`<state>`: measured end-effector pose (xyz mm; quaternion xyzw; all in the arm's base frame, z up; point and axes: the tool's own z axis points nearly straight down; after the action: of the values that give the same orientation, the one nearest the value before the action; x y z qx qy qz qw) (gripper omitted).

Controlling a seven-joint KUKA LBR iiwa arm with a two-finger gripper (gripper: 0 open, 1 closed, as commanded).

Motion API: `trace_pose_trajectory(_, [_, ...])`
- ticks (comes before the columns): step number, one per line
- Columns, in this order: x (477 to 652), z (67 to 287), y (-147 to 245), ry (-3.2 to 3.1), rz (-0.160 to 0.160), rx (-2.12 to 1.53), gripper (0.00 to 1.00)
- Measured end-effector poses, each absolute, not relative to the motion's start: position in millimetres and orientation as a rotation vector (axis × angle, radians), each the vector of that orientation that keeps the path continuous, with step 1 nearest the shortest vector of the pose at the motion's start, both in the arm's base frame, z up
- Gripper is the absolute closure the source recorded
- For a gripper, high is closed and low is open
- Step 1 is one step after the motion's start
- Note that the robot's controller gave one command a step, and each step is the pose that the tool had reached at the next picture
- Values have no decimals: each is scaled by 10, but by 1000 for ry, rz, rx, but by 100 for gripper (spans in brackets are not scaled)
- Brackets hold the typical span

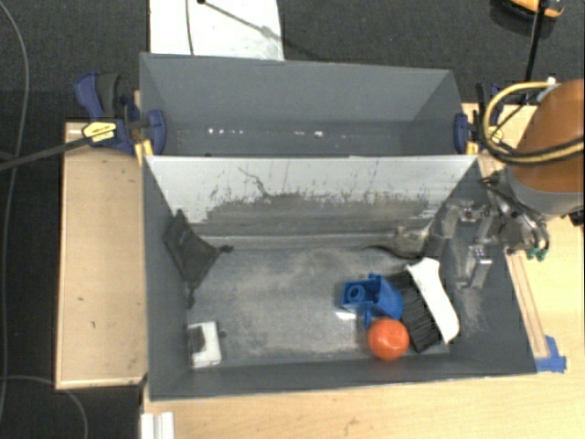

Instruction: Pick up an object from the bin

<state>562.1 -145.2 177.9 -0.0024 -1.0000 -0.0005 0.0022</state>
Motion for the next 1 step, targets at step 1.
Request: trace_pose_trajectory(1, [5639,1826,-1448,-3145,1,-2,0])
